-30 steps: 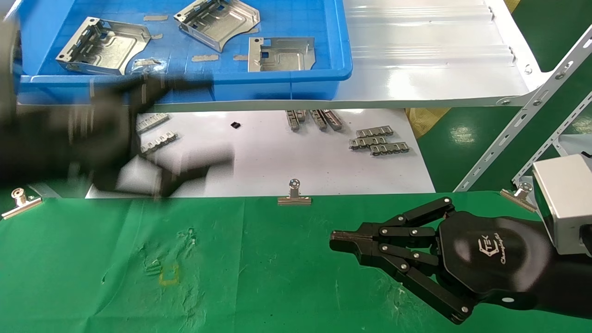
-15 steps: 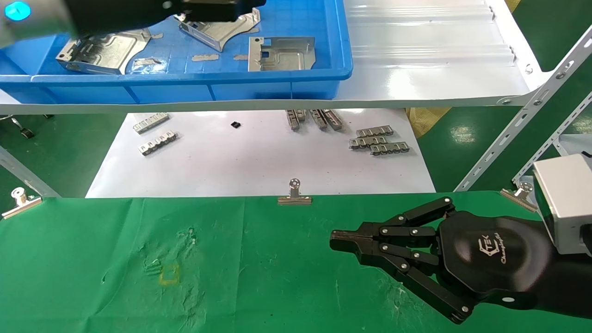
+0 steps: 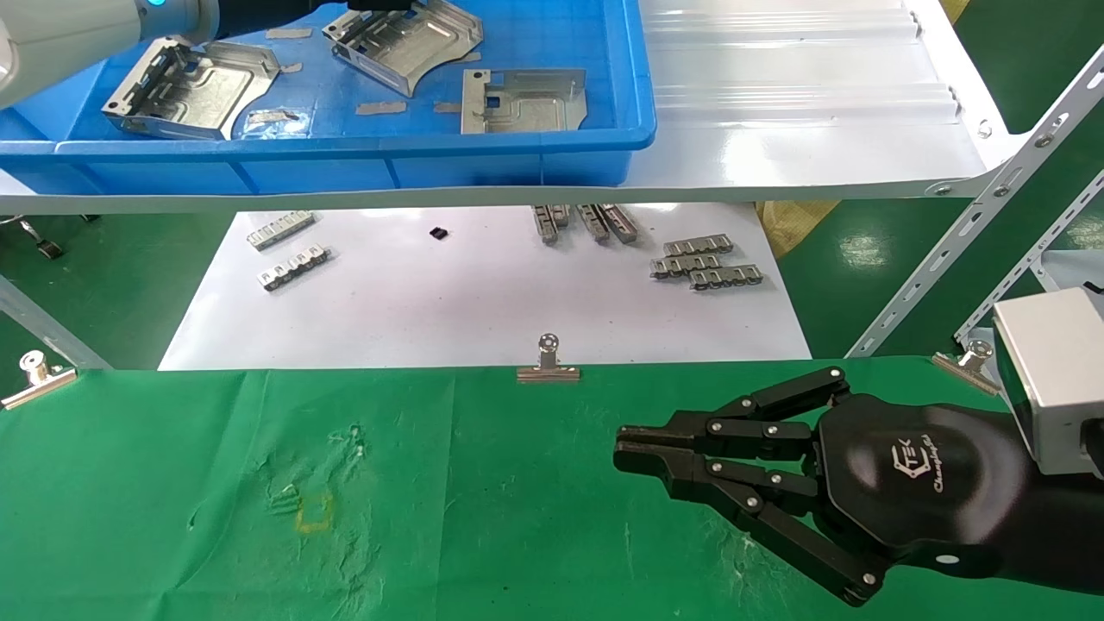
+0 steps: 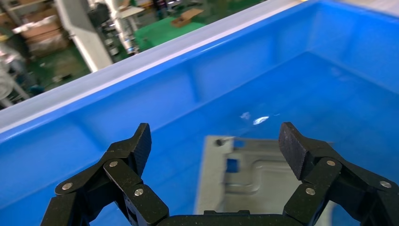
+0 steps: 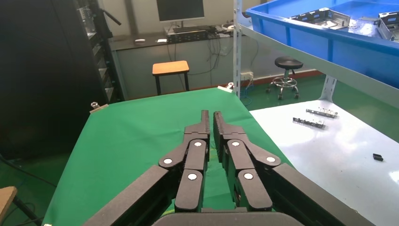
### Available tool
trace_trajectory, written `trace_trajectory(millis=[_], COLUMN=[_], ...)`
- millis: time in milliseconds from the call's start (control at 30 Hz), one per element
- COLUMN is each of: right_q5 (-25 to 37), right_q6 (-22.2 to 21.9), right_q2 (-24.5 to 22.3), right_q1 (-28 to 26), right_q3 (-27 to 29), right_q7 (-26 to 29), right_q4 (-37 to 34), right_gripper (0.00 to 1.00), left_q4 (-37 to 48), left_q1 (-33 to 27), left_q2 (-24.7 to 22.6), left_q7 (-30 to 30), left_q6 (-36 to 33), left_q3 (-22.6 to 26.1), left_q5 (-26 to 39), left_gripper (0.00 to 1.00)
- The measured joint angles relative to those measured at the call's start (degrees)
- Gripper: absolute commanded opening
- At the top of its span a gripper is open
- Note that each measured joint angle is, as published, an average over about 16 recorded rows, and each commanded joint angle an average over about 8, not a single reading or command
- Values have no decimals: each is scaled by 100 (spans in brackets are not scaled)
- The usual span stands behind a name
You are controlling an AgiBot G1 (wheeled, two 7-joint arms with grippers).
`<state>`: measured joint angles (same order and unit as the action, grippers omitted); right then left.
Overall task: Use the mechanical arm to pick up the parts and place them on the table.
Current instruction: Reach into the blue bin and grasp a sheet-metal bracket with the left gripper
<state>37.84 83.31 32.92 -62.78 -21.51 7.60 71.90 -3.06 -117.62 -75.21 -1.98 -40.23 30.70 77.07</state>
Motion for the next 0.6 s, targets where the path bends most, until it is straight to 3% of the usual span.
trace_trajectory(millis=[267,600], right_q5=[0,0], right_q6=[0,0], right_q2=[0,0], right_q1=[0,0], right_q3=[0,-1], right_q7=[0,0], right_q4=[0,0], right_gripper=[100,100], left_q4=[317,415], left_q1=[-55,-119], left_q2=[-117,-140], left_q7=[-146,-512], left_q6=[435,338], left_q3=[125,306], left_q5=[191,465], left_gripper=[0,0])
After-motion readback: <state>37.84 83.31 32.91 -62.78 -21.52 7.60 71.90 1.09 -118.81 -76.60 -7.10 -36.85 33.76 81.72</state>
